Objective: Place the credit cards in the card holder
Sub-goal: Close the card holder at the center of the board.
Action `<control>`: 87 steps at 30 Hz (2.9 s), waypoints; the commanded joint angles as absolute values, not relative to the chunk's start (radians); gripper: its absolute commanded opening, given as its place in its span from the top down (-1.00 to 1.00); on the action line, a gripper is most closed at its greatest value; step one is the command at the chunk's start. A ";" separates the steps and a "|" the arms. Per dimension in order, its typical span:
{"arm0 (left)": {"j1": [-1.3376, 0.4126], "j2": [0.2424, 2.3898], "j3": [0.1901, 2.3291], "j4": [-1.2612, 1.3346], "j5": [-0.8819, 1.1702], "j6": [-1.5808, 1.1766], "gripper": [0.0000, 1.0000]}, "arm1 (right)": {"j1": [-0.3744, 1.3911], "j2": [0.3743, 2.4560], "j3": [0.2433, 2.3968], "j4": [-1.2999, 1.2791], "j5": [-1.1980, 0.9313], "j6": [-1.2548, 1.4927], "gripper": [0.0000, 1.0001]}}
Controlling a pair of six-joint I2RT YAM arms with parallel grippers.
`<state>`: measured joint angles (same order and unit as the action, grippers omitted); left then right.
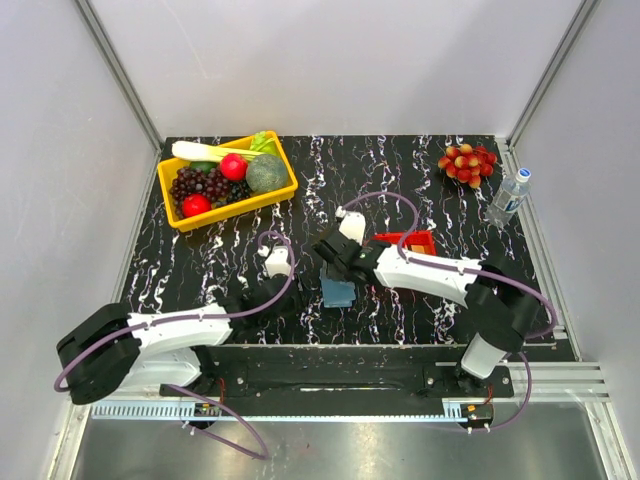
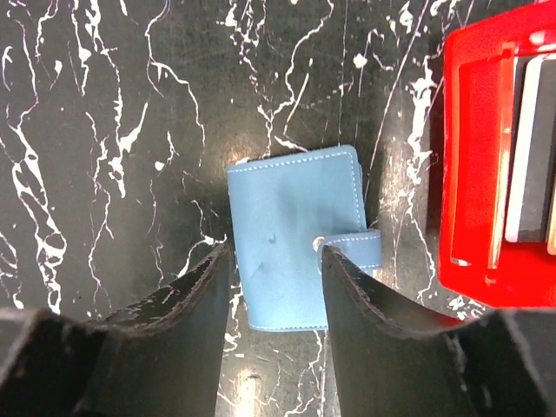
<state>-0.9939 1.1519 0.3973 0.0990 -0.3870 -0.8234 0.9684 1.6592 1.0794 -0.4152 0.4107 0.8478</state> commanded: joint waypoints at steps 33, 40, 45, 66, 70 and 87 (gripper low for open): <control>-0.991 1.213 0.429 0.178 -0.351 -0.839 0.38 | 0.988 1.832 1.292 -0.690 0.532 0.802 0.46; -0.992 1.226 0.430 0.189 -0.342 -0.839 0.38 | 0.988 1.832 1.293 -0.690 0.531 0.796 0.39; -0.991 1.230 0.431 0.192 -0.341 -0.839 0.38 | 0.988 1.821 1.295 -0.684 0.532 0.795 0.36; -0.991 1.236 0.431 0.199 -0.337 -0.838 0.39 | 0.988 1.799 1.267 -0.653 0.525 0.807 0.96; -0.991 1.241 0.431 0.210 -0.328 -0.833 0.39 | 0.988 1.801 1.266 -0.653 0.520 0.813 1.00; -0.991 1.469 0.607 0.143 -0.276 -0.839 0.40 | 0.971 1.842 1.226 -0.566 0.463 0.842 1.00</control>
